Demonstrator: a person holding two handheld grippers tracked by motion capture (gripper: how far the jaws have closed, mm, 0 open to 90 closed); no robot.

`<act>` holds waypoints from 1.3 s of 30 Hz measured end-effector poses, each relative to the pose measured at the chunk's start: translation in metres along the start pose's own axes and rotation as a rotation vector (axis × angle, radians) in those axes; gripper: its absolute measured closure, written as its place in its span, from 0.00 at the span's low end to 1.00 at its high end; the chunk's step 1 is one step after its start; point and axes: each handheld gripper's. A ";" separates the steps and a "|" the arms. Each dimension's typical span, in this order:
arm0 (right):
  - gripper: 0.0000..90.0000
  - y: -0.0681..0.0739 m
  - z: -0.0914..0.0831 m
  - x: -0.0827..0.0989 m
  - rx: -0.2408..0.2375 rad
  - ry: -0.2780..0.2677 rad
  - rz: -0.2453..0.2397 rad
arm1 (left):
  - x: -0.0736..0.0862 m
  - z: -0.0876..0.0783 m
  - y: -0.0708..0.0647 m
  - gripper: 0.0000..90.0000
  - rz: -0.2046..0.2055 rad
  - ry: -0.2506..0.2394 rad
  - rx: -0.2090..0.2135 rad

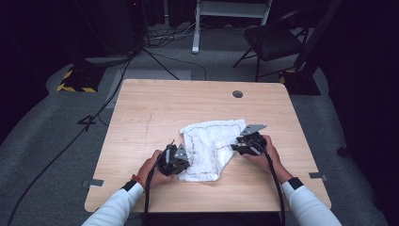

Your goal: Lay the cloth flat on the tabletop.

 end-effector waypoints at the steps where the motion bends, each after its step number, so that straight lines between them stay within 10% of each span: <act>1: 0.59 0.001 0.000 0.000 0.009 0.001 -0.002 | 0.001 -0.001 -0.001 0.93 -0.001 0.007 0.001; 17: 0.49 0.055 -0.009 -0.030 -0.174 -0.130 -0.107 | 0.002 -0.001 -0.004 0.93 0.002 0.001 -0.010; 25: 0.49 0.069 0.008 -0.038 -0.140 -0.090 -0.129 | 0.002 -0.001 -0.005 0.93 0.015 0.003 -0.013; 32: 0.65 0.061 0.023 -0.034 -0.100 -0.022 -0.111 | 0.003 -0.002 -0.004 0.93 0.018 0.001 -0.005; 39: 0.98 0.055 0.015 -0.025 -0.158 -0.016 -0.137 | 0.003 -0.002 -0.004 0.93 0.014 -0.003 -0.002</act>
Point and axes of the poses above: each handheld gripper's, and its own axes: z roughly forward along the jaws, x roughly out of its underside, y roughly to its left, and after that the axes turned 11 degrees about z, right-handed
